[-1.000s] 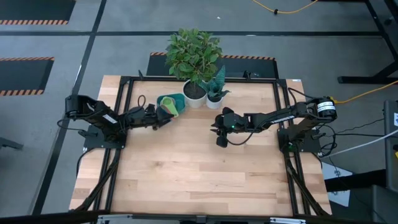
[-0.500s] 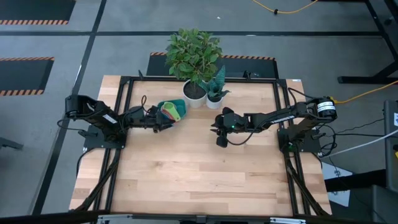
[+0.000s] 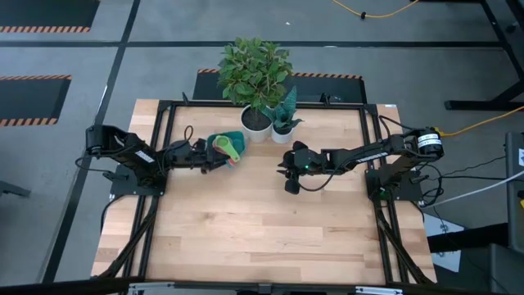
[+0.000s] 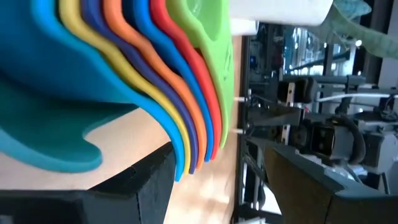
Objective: Nest measuring cups in basket
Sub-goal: Put the stacked measuring cup into the blue bin
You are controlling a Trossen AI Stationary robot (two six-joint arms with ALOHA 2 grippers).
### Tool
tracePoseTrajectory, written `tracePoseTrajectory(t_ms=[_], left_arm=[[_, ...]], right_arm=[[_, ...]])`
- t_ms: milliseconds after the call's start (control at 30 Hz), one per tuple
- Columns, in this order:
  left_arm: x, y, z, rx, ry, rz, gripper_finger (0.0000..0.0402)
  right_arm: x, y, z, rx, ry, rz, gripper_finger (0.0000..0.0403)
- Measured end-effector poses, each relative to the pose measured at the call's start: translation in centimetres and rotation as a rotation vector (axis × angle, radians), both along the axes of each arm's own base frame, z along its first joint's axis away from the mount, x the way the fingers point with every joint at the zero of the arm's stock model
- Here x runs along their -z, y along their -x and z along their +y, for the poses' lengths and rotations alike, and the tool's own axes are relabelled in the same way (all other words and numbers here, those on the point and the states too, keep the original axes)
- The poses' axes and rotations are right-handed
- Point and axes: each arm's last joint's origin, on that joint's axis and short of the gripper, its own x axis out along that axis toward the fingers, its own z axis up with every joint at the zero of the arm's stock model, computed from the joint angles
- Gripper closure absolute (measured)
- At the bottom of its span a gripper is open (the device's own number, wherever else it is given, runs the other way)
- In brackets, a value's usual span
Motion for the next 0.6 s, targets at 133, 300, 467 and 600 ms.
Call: tracePoseTrajectory(t_ms=[133,300,467,600], left_arm=[[0.06,-0.02,-0.18,0.056,0.033,-0.001,0.0166],[0.58,0.1,-0.36,0.086,0.105,0.043,0.0166],[0.8,0.18,-0.34,0.067,0.125,0.064,0.0166],[0.82,0.18,-0.35,0.071,0.127,0.065,0.0166]], right_arm=[[0.0,0.0,0.0,0.0,0.0,0.0,0.0299],[0.0,0.0,0.0,0.0,0.0,0.0,0.0299],[0.0,0.0,0.0,0.0,0.0,0.0,0.0299],[0.0,0.0,0.0,0.0,0.0,0.0,0.0299]])
